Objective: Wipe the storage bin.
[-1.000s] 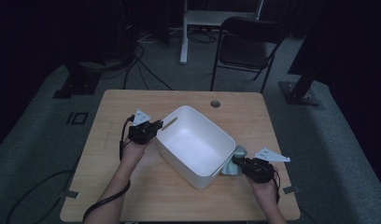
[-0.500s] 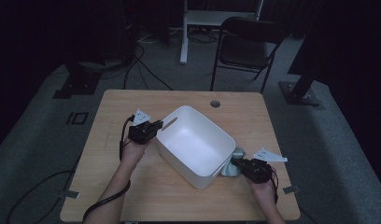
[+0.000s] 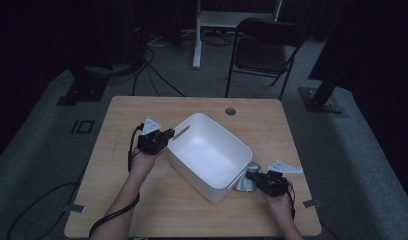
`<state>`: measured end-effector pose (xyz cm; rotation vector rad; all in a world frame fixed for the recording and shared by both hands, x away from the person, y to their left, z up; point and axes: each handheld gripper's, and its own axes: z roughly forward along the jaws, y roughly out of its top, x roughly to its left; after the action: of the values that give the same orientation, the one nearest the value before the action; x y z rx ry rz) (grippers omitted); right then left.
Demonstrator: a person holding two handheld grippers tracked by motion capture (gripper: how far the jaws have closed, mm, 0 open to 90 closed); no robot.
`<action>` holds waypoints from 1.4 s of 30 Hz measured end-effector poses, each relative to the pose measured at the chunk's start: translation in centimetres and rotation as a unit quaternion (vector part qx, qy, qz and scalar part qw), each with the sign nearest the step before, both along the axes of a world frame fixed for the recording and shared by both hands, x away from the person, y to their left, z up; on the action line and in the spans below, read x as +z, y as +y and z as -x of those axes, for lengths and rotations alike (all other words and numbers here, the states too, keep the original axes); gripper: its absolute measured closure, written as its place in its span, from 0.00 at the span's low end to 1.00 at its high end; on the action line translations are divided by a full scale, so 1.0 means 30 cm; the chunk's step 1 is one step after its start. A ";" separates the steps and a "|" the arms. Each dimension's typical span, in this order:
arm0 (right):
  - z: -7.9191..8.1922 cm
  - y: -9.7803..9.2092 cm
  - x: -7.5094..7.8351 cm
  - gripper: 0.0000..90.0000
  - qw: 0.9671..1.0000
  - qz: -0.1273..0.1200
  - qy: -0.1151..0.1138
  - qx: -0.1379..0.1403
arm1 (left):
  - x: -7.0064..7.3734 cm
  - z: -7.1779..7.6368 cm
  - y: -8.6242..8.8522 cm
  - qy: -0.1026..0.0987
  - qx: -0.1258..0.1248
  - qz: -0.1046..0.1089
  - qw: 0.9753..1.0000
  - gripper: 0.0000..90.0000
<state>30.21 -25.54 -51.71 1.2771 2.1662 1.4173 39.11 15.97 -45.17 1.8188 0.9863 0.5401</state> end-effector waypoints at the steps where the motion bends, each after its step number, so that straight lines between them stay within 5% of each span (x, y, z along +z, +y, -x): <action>1: -0.003 0.000 -0.007 0.90 1.000 0.001 0.004 0.000 | 0.000 0.000 0.000 0.000 0.000 0.000 1.000 0.96; 10: -0.023 0.000 -0.047 0.90 1.000 0.012 0.028 0.003 | 0.000 0.003 -0.004 -0.005 0.007 -0.005 1.000 0.95; 23: 0.017 -0.085 0.076 0.90 0.999 -0.011 -0.022 -0.029 | 0.013 0.024 0.019 0.012 -0.005 -0.014 1.000 0.94; 42: 0.046 -0.151 0.098 0.90 0.998 -0.033 -0.033 -0.050 | 0.006 0.170 0.091 0.019 -0.021 0.002 1.000 0.86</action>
<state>28.83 -30.08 -48.78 1.3207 2.0000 1.4812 34.00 18.70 -44.98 1.8476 0.9723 0.4797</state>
